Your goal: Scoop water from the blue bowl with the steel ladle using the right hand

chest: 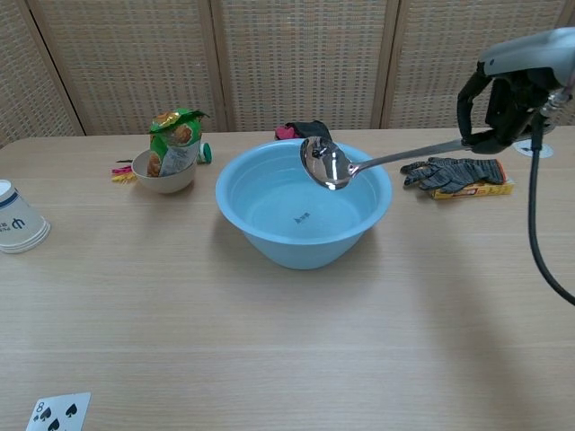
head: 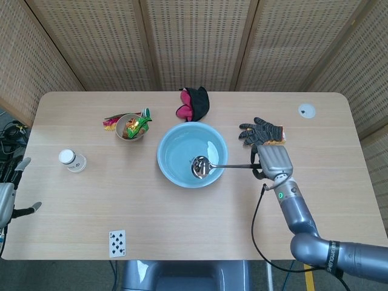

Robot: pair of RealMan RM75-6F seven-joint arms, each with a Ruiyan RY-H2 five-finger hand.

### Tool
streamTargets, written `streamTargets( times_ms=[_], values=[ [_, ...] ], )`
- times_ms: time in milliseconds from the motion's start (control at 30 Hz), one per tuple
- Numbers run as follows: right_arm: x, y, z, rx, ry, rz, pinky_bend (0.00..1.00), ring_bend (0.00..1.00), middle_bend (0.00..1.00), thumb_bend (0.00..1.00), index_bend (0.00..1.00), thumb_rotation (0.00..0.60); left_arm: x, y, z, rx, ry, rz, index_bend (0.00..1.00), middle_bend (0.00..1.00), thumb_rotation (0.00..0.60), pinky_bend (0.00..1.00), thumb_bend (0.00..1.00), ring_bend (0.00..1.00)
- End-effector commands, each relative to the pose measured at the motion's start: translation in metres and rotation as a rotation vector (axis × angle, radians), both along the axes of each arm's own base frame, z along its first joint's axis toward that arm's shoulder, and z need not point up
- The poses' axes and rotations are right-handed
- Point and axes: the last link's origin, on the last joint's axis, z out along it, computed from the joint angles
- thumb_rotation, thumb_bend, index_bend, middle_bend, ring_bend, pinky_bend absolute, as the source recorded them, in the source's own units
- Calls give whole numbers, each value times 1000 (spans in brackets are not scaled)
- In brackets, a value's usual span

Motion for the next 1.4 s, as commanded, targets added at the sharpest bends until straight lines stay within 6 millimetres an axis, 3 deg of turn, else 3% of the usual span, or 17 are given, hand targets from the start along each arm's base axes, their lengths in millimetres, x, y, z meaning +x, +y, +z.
streamTargets(
  times_ms=[33,433,700,1067,1400],
  values=[
    [34,-32,-11,-32,85,-18,1000,965,1000,849,782,600,-3,2,2,7,-1,10,0,0,600,0,0,0],
    [77,-70,-67,-56,270,-15,1000,965,1000,850,784,600,-12,12,5,23,-3,60,0,0,600,0,0,0],
    [82,-76,-93,-70,413,25,1000,965,1000,852,791,600,-16,16,6,20,-8,80,0,0,600,0,0,0],
    [81,-81,-110,-129,653,128,1000,965,1000,853,797,600,-17,18,4,12,-13,85,0,0,600,0,0,0],
    [82,-74,-130,-134,883,197,1000,965,1000,853,803,600,-18,19,6,16,-18,89,0,0,600,0,0,0]
  ],
)
